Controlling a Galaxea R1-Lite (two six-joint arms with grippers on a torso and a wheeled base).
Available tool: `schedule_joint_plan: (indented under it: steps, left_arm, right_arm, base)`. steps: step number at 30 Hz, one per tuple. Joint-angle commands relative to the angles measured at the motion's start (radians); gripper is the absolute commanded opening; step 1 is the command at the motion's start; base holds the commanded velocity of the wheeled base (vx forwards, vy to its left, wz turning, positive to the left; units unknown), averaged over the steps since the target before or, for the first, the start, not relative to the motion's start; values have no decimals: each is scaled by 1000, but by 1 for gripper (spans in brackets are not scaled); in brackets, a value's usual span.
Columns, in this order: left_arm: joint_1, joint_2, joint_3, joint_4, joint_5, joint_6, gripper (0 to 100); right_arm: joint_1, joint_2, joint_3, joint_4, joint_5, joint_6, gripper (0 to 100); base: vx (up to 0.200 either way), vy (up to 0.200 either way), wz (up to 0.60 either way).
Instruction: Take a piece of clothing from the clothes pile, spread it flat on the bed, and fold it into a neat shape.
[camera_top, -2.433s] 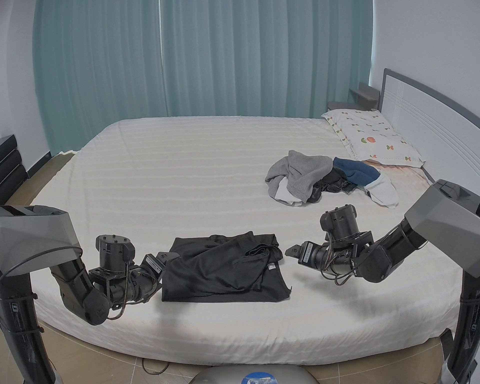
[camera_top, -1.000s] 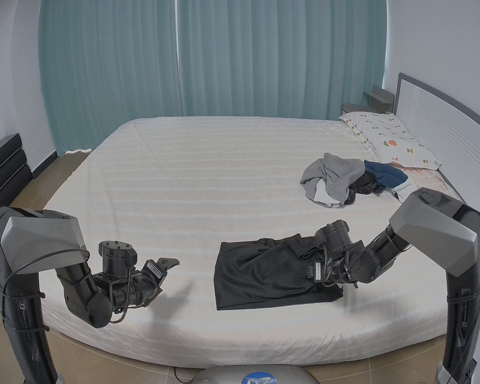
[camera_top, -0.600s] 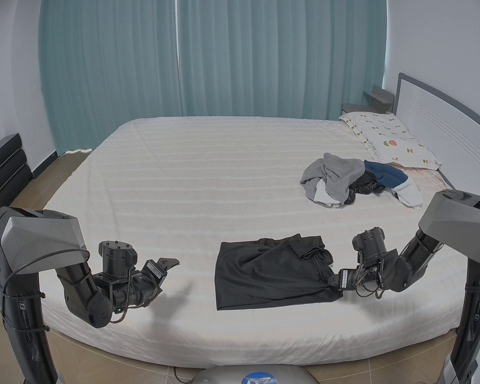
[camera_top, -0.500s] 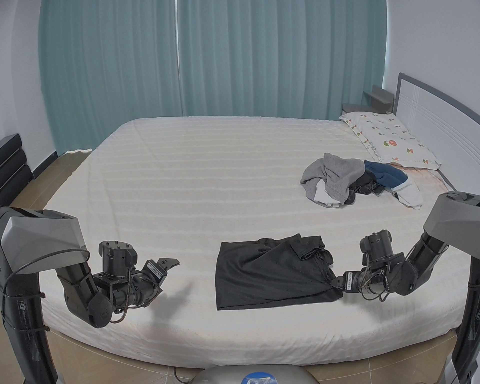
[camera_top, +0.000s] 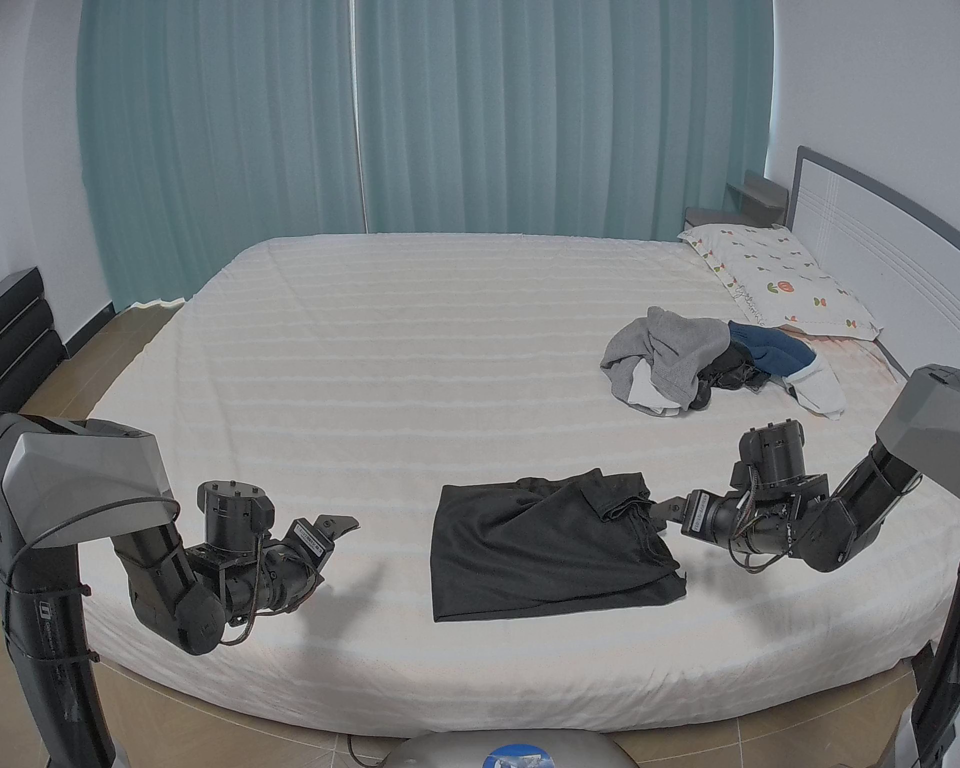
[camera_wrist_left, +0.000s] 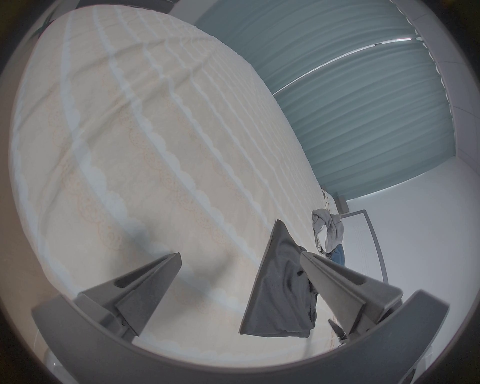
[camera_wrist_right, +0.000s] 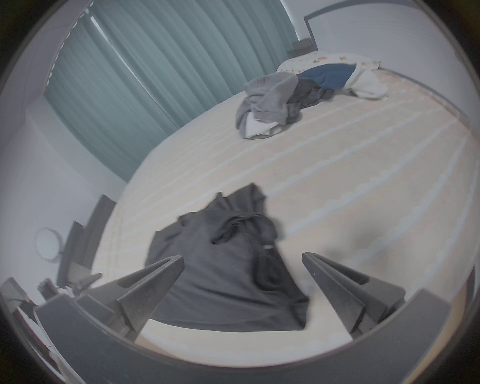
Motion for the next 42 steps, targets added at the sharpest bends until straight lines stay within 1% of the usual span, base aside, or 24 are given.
schedule_joint_plan:
  steps: [1,2,3,5,8,12,17,18,24,27,31,32,35,37,42]
  left_arm:
    - [-1,8,8,-2,0,30,100]
    - [-1,8,8,-2,0,30,100]
    - [-1,9,9,-2,2,31,100]
    - [-1,11,8,-2,5,31,100]
    - [-1,12,8,-4,8,33,100]
    - [-2,12,8,-4,11,33,100]
    - [-2,12,9,-4,11,31,100]
    - [-2,12,9,-4,11,33,100]
    - [-2,12,8,-4,11,33,100]
    - [-2,12,8,-4,11,31,100]
    - [-2,12,8,-4,11,33,100]
    - [-2,12,8,-4,11,31,100]
    - [-2,12,9,-4,11,33,100]
    - [-2,12,8,-4,11,33,100]
    - [-2,12,9,-4,11,33,100]
  right_arm:
    - [95,24,-95,19,56,109,100]
    - [95,24,-95,19,56,109,100]
    - [138,57,-141,39,76,169,100]
    - [161,79,-187,76,81,206,100]
    - [173,120,-256,161,81,242,100]
    - [181,122,-273,225,89,276,100]
    - [179,125,-271,231,155,296,100]
    - [181,126,-273,233,159,298,100]
    - [195,192,-328,282,158,298,100]
    - [193,226,-362,280,153,298,100]
    - [170,246,-423,274,144,298,100]
    - [147,255,-449,274,118,295,100]
    - [119,268,-481,276,84,287,100]
    - [103,269,-494,277,80,284,100]
    - [32,284,-532,276,72,264,100]
  base:
    - [200,0,0]
    - [200,0,0]
    - [200,0,0]
    - [100,0,0]
    - [0,0,0]
    - [0,0,0]
    - [0,0,0]
    - [0,0,0]
    - [0,0,0]
    - [0,0,0]
    - [0,0,0]
    - [0,0,0]
    - [0,0,0]
    - [0,0,0]
    - [0,0,0]
